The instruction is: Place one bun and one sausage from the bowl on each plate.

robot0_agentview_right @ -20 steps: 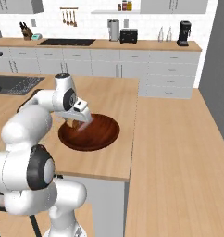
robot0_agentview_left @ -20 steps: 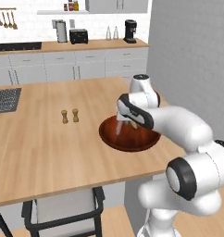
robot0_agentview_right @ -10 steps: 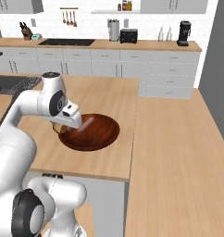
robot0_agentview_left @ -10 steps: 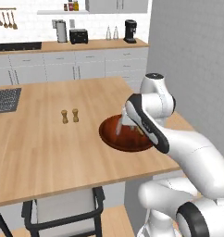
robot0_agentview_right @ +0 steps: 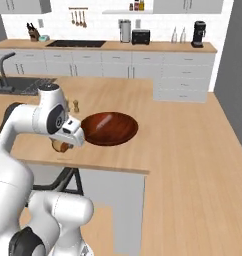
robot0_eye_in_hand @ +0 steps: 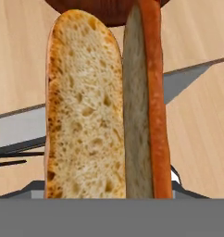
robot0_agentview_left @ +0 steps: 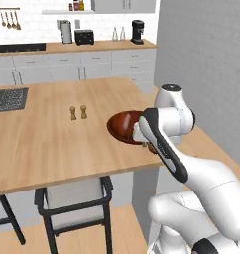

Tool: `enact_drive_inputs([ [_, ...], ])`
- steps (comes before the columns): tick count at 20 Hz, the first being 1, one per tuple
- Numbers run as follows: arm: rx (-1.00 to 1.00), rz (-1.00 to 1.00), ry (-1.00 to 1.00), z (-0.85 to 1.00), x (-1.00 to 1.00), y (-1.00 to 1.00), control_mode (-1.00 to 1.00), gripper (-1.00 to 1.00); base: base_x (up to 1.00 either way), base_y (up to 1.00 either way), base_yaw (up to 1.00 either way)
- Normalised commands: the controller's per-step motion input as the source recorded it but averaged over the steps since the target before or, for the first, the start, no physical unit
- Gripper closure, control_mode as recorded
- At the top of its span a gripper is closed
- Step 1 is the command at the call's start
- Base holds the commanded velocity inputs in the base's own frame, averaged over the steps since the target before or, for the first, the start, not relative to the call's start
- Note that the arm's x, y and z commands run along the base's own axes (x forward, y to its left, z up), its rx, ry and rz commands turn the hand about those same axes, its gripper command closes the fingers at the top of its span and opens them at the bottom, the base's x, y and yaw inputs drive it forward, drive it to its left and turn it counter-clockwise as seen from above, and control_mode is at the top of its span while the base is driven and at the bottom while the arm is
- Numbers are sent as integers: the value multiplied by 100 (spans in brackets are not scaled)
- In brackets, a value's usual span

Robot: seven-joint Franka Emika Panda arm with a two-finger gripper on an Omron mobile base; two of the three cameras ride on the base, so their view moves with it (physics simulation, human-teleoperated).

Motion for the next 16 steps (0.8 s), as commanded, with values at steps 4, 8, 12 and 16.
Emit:
enact_drive_inputs([
  [4,0,0,0,0,0,0,100,100,-96,100,0],
  [8,0,0,0,0,0,0,100,100,-45,100,0],
  [12,0,0,0,0,0,0,100,100,3,100,0],
  [16,0,0,0,0,0,0,100,100,17,100,0],
])
